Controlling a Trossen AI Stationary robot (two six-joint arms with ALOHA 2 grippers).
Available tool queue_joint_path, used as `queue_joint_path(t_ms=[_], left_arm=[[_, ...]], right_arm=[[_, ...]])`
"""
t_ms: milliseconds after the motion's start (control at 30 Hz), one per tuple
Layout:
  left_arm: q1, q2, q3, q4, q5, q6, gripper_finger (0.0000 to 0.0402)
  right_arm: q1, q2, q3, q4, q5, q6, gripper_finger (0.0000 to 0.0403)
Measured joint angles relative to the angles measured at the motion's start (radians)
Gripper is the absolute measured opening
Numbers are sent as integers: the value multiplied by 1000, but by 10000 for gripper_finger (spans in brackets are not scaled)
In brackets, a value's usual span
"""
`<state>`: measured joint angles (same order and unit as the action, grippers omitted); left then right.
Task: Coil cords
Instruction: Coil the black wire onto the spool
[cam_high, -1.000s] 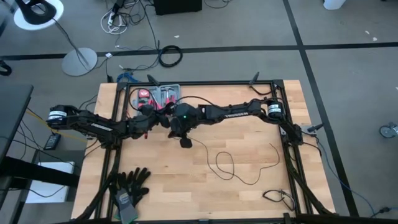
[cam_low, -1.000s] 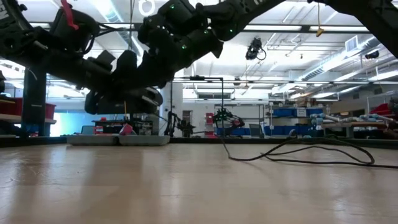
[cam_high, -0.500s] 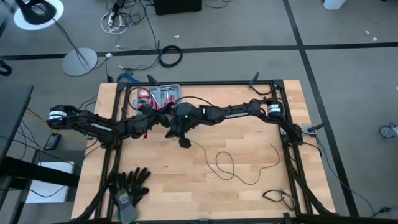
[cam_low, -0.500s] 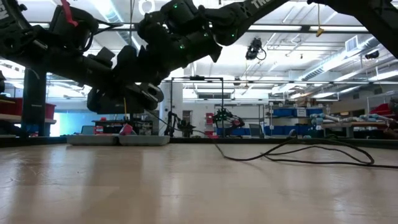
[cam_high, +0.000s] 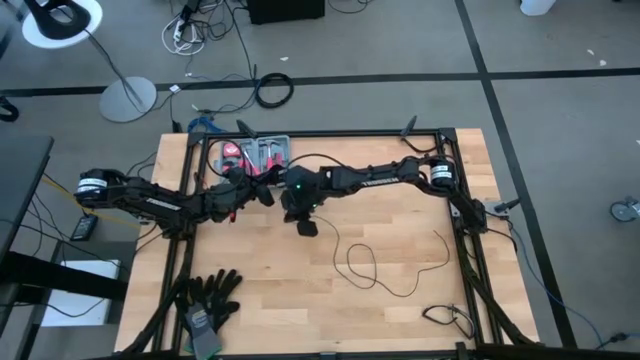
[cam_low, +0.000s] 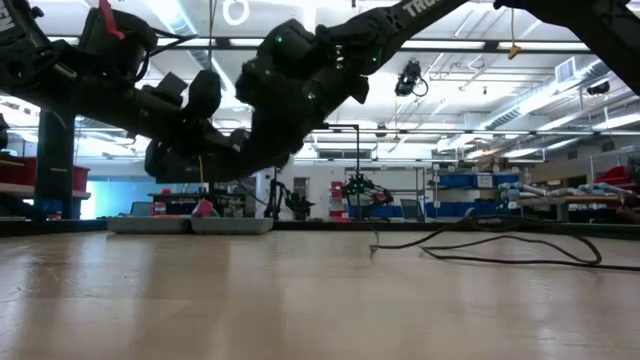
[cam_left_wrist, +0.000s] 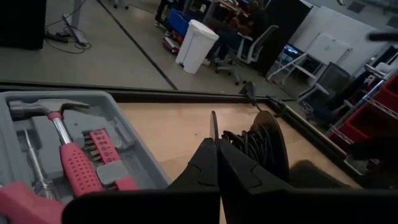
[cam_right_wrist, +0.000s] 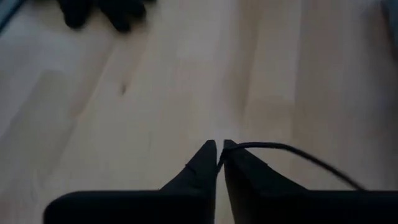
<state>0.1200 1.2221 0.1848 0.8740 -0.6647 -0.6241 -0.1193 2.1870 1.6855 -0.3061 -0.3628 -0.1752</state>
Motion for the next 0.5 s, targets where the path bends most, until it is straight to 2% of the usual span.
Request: queue_joint_path(t_ms=[367, 500], left_arm=[[0, 0, 0, 20, -51, 45, 0], [0, 0, 0, 21, -68, 51, 0]], right_arm=[[-21, -37, 1, -310, 4, 78, 76], [-22, -49, 1, -459, 61, 100, 75]])
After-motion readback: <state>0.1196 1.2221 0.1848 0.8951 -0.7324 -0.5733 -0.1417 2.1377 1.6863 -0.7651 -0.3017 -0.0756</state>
